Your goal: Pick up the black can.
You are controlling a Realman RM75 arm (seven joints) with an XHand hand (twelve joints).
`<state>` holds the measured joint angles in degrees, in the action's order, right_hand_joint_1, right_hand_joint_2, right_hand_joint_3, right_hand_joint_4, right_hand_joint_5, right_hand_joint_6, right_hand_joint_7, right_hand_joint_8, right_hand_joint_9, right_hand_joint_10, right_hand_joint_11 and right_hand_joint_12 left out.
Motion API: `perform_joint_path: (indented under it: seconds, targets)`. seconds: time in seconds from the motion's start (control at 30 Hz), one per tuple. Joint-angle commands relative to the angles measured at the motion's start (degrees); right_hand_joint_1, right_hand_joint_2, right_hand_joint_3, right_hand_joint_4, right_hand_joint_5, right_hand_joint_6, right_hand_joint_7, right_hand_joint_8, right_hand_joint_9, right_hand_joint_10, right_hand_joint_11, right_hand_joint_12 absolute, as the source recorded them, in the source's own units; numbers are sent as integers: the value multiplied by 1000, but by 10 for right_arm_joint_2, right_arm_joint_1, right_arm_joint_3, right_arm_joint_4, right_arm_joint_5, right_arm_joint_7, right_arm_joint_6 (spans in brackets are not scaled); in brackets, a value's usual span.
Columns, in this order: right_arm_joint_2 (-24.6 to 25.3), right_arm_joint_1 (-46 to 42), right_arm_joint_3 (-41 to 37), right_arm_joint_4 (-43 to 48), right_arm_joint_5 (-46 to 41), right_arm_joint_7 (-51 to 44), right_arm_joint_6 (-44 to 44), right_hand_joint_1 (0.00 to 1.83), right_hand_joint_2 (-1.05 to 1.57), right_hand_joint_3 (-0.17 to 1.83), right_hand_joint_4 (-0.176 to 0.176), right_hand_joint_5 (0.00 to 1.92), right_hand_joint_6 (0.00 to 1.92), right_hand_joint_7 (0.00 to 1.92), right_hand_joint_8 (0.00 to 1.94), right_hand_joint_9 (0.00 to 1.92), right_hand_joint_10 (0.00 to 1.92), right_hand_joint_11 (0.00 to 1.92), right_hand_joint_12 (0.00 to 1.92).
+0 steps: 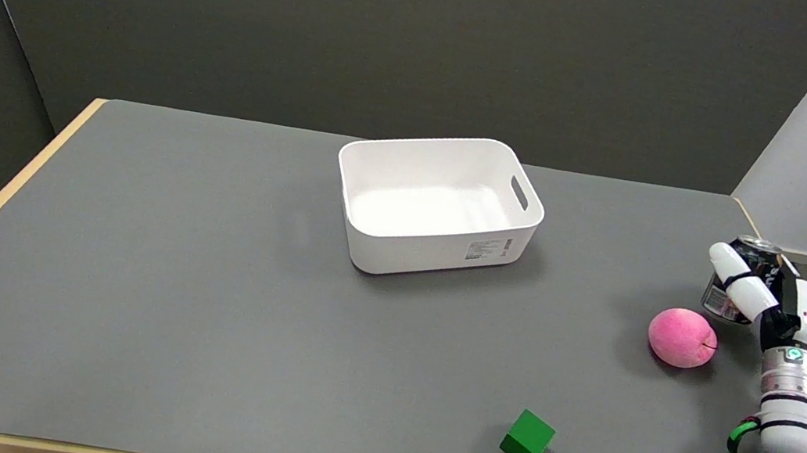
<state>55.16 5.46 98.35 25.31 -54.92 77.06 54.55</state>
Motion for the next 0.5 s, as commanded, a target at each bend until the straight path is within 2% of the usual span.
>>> perform_joint_path:
  seconds: [0.03, 0.1, 0.17, 0.37, 0.5]
  targets:
    - [-24, 5, 2, 105, 36, 0, 95, 1140, 1340, -21, -140, 445, 1671, 771, 1455, 753, 1303, 653, 1857]
    - [-29, 11, -1, 142, 66, 0, 99, 1163, 1266, 92, -156, 466, 1642, 803, 1420, 737, 1347, 522, 1901]
    - [-33, 22, -2, 188, 106, -6, 99, 1175, 1224, 156, -163, 481, 1619, 820, 1398, 732, 1367, 496, 1921]
    - [-35, 69, 22, 285, 188, -71, 83, 1150, 1310, 26, -151, 449, 1654, 785, 1465, 733, 1360, 525, 1915]
    - [-29, 137, 77, 325, 228, -94, 47, 1148, 1316, 22, -153, 442, 1660, 780, 1476, 727, 1372, 517, 1919]
